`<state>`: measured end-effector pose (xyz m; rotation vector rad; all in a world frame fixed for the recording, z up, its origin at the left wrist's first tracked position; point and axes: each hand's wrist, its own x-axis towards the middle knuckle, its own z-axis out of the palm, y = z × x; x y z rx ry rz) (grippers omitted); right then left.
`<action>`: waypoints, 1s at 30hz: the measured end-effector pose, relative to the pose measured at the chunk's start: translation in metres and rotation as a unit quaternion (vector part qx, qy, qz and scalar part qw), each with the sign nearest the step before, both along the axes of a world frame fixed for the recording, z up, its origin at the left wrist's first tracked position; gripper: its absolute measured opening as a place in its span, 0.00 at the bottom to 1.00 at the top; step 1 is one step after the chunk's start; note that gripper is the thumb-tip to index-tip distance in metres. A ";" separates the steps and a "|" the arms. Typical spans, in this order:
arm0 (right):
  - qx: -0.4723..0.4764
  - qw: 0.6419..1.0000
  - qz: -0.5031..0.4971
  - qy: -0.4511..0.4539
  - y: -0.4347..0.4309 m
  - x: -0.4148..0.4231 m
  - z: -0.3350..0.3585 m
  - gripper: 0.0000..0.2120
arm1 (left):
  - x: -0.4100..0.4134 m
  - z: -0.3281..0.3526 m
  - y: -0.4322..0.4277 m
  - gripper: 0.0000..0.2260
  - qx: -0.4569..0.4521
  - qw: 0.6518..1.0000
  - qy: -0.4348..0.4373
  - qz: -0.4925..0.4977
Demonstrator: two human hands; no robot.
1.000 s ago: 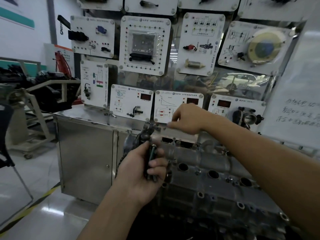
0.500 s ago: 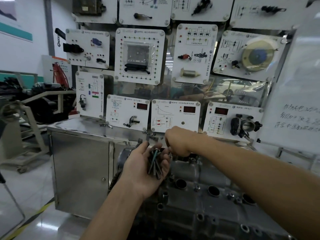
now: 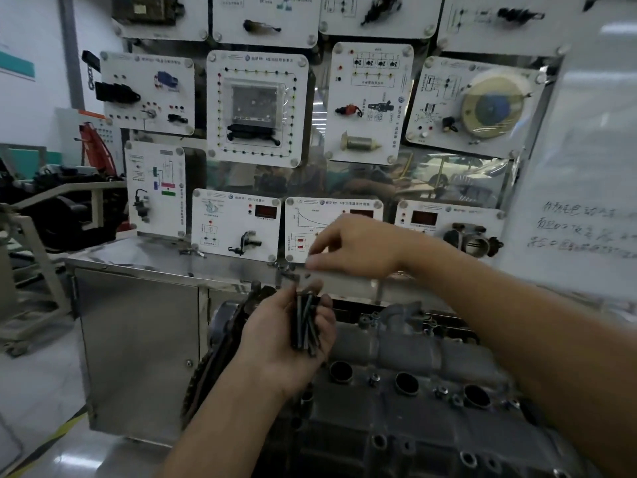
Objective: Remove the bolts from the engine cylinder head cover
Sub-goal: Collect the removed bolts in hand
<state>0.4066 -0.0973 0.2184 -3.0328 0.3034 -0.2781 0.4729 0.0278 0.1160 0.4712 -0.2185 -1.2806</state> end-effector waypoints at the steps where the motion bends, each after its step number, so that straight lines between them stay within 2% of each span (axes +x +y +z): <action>1: -0.023 0.999 -0.028 0.012 -0.012 -0.007 0.002 0.12 | 0.000 0.000 -0.001 0.15 0.000 1.000 0.003 0.004; 4: -0.093 0.973 -0.122 0.174 -0.037 -0.025 -0.017 0.16 | -0.001 0.001 -0.005 0.14 0.011 1.000 0.000 0.021; 6: -0.114 0.960 -0.140 0.213 -0.044 -0.030 -0.039 0.11 | -0.004 0.003 -0.007 0.16 0.015 1.000 0.002 0.023; 7: -0.128 0.961 -0.136 0.203 -0.044 -0.031 -0.046 0.07 | -0.005 0.003 -0.009 0.17 0.018 1.000 0.003 0.024; 10: -0.145 0.967 -0.116 0.175 -0.047 -0.034 -0.050 0.11 | -0.011 0.001 -0.014 0.19 0.027 0.999 -0.007 0.033; 13: -0.125 0.973 -0.097 0.171 -0.050 -0.041 -0.049 0.06 | -0.013 -0.002 -0.018 0.20 0.031 0.998 -0.016 0.046; 20: -0.126 0.980 -0.067 0.139 -0.050 -0.038 -0.052 0.09 | -0.010 -0.004 -0.023 0.20 0.034 0.998 -0.024 0.054; 23: -0.139 0.977 -0.061 0.149 -0.046 -0.035 -0.049 0.06 | -0.011 -0.005 -0.025 0.20 0.039 0.997 -0.026 0.059; 26: -0.134 0.981 -0.038 0.133 -0.040 -0.039 -0.030 0.06 | -0.010 -0.005 -0.027 0.20 0.045 0.997 -0.025 0.062; 28: -0.142 0.986 -0.033 0.083 -0.039 -0.045 -0.004 0.07 | -0.011 -0.004 -0.028 0.20 0.049 0.996 -0.029 0.064; 30: -0.091 0.995 -0.030 0.041 -0.035 -0.053 0.023 0.07 | -0.013 -0.003 -0.030 0.20 0.055 0.996 -0.039 0.063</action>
